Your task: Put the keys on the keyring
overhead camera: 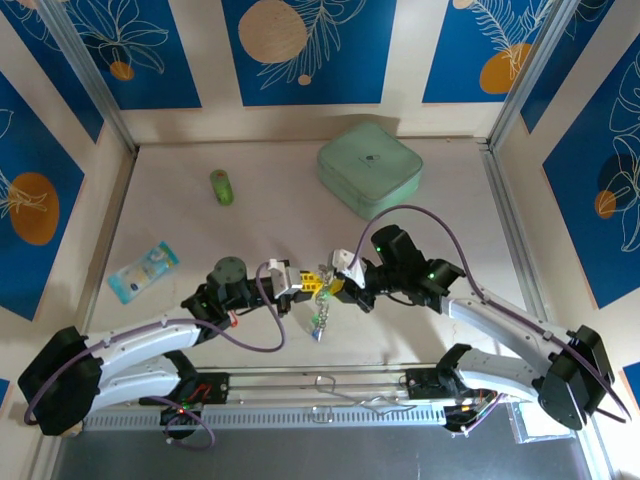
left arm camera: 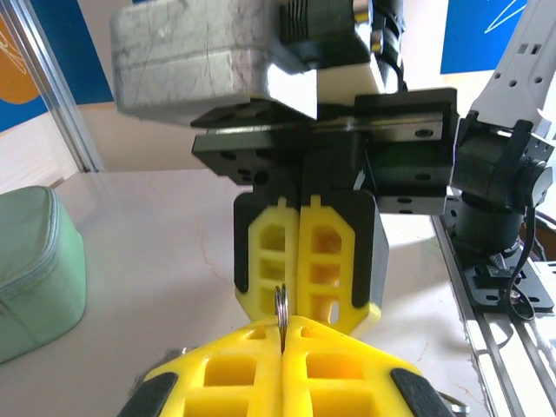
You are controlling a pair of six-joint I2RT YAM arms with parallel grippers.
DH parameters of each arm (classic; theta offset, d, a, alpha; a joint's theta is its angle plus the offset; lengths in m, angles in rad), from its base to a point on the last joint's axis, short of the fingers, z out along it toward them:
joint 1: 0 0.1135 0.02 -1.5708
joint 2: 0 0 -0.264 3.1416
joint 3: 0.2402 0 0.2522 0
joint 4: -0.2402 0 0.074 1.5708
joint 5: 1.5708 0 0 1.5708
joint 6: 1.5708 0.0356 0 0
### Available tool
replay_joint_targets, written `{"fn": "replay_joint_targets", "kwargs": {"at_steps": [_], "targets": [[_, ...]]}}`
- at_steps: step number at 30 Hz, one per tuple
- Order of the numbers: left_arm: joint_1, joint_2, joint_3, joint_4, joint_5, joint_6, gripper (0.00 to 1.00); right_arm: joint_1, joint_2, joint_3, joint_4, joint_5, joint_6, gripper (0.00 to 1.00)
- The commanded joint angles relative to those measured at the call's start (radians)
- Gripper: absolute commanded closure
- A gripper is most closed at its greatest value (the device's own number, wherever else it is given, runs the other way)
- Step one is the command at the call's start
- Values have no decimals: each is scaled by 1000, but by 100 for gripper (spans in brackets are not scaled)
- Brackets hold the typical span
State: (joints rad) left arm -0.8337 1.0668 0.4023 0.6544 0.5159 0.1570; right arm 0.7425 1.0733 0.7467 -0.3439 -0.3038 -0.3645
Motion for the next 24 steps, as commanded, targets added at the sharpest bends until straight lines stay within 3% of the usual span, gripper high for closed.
{"fn": "replay_joint_targets", "kwargs": {"at_steps": [1,8,11,12,24], "targets": [[-6,13,1,154,51,-17,100,17,26,30,15,-44,3,94],[-5,10,-2,126,49,15,100,-3,-44,28,-25,-9,-12,91],[-6,7,0,110,49,26,100,-17,-75,30,-55,-15,-24,65],[-5,7,1,107,49,28,100,-24,-83,31,-62,-21,-29,64],[-6,22,18,96,88,27,100,-48,-115,38,-2,-92,-19,73]]}}
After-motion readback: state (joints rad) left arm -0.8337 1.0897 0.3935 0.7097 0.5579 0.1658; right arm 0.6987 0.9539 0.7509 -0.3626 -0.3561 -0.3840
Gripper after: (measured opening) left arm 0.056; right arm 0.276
